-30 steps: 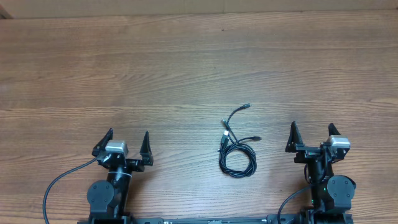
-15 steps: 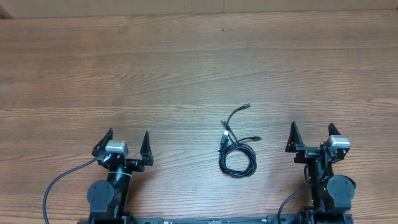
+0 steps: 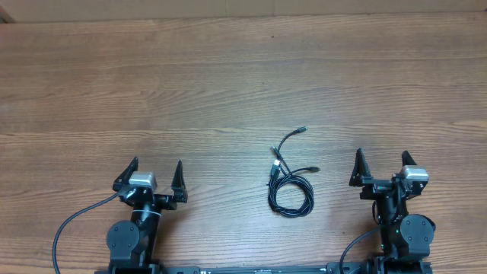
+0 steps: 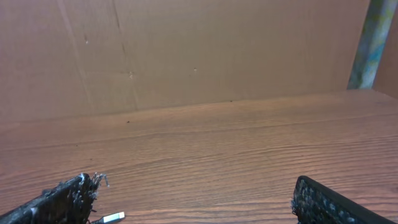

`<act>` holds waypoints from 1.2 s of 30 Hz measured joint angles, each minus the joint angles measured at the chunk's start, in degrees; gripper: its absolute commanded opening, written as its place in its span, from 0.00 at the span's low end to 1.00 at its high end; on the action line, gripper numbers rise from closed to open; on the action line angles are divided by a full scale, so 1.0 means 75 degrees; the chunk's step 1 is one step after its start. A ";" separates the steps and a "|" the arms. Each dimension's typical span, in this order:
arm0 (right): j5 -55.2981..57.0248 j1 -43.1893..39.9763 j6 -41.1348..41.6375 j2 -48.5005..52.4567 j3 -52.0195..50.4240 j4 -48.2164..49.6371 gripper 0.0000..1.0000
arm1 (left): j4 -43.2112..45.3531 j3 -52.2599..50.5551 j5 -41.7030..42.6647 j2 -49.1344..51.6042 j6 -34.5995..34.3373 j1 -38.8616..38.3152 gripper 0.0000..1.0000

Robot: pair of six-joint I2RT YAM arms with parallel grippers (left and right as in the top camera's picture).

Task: Untangle cables

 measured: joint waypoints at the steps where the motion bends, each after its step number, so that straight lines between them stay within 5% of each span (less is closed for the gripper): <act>1: -0.0003 0.0000 0.0000 0.0000 0.0000 -0.0003 1.00 | 0.0003 0.0000 0.0000 0.0000 0.0000 0.0000 0.99; 25: -0.0003 0.0000 0.0000 0.0000 0.0000 0.0000 1.00 | 0.0006 0.0000 -0.0029 0.0000 -0.0009 0.0000 1.00; 36: -0.0003 0.0000 -0.0003 0.0000 0.0000 -0.0003 1.00 | 0.0388 -0.0003 0.2113 0.0000 -0.0697 0.0000 1.00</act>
